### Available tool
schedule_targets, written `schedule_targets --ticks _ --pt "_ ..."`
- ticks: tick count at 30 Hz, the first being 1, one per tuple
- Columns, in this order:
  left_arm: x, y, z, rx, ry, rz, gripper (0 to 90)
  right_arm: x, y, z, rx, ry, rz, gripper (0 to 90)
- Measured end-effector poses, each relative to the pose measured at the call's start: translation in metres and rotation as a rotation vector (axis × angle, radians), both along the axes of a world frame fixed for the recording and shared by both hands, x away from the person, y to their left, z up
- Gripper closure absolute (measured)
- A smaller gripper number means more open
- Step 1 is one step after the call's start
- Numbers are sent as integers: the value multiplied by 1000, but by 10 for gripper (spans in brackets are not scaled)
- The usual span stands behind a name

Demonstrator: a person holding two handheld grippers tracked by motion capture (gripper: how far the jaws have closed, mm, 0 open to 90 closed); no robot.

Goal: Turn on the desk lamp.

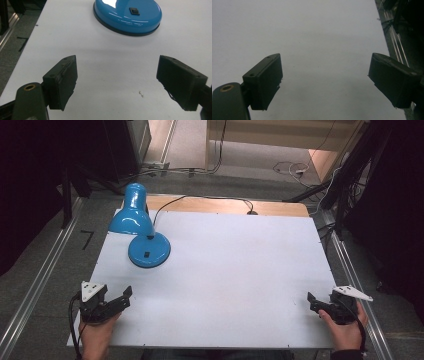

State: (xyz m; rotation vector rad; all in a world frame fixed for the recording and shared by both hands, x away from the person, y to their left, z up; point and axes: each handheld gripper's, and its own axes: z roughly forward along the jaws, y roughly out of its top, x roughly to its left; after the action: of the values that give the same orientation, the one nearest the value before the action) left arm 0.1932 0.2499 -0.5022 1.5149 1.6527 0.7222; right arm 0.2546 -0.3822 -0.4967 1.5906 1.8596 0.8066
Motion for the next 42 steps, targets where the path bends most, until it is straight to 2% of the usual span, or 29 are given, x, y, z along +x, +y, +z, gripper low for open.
schedule_targets --ticks 1,3,5,11,14,21,42 --pt "3 -1 1 0 1 5 173 -5 0 4 16 -20 4 103" --pt "4 -1 3 -6 -10 7 172 -7 -1 5 28 -23 6 100" --pt "6 -4 5 1 -28 8 163 -7 -2 5 32 -23 1 101" --pt "8 -11 10 8 -49 -14 155 -5 1 4 39 -5 9 85" --pt "10 -13 12 8 -60 -14 155 -5 2 4 39 -10 14 85" --pt "13 -14 12 5 -58 -12 155 -4 7 4 41 -10 33 85" --pt "26 -17 14 -4 -62 -4 155 -4 7 4 57 -15 37 85"
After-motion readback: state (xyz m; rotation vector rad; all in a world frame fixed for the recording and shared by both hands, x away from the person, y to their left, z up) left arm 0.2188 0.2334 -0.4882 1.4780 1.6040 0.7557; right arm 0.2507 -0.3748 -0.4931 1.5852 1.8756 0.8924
